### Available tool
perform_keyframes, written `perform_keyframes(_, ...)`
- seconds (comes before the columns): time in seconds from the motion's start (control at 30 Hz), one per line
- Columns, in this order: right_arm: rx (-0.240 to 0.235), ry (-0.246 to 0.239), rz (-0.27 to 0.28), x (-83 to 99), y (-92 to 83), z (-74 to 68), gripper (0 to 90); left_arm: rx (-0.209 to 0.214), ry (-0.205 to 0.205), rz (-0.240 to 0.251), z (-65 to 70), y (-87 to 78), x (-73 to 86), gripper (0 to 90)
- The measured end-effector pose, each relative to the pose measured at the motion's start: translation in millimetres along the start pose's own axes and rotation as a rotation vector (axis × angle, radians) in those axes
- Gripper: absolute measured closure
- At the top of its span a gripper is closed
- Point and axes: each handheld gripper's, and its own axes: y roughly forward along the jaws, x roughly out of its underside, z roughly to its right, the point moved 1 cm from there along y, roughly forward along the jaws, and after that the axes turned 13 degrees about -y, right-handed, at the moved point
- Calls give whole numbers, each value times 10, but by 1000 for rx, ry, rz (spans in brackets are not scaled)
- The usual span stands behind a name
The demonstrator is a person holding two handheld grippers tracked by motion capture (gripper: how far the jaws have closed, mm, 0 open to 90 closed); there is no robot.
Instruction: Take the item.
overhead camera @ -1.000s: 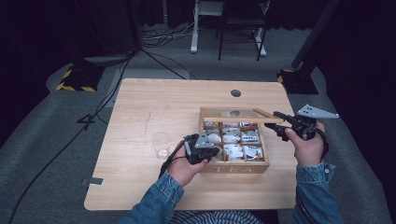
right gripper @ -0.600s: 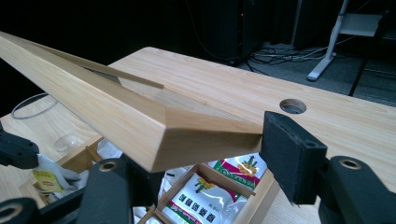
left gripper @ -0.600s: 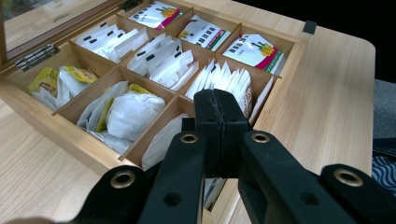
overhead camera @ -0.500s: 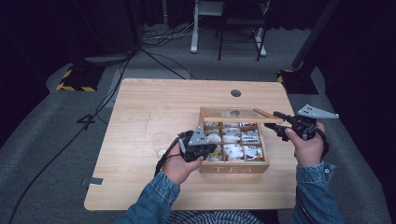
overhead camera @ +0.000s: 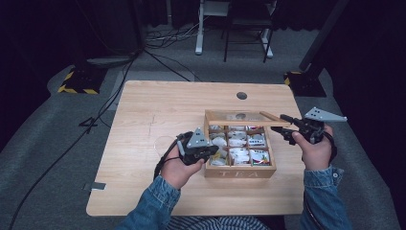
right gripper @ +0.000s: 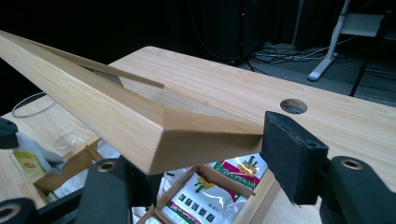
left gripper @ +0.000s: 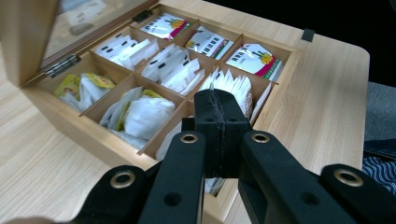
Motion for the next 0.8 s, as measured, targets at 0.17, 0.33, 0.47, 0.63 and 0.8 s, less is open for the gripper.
perform_keyframes(0.17,-7,-3,2,-2,9,12,408,-16,-16,17,-47,-119,-1,894)
perform_keyframes(0.33,-9,-6,-1,-8,10,15,407,-28,-26,18,-100,-217,5,893)
perform_keyframes(0.47,-9,-8,-4,-17,14,22,406,-43,-34,25,-146,-322,11,893)
perform_keyframes(0.63,-15,-12,-3,-12,21,29,399,-54,-47,37,-205,-457,1,893)
perform_keyframes(0.8,-16,-11,-3,-10,22,30,398,-70,-52,31,-263,-552,7,893)
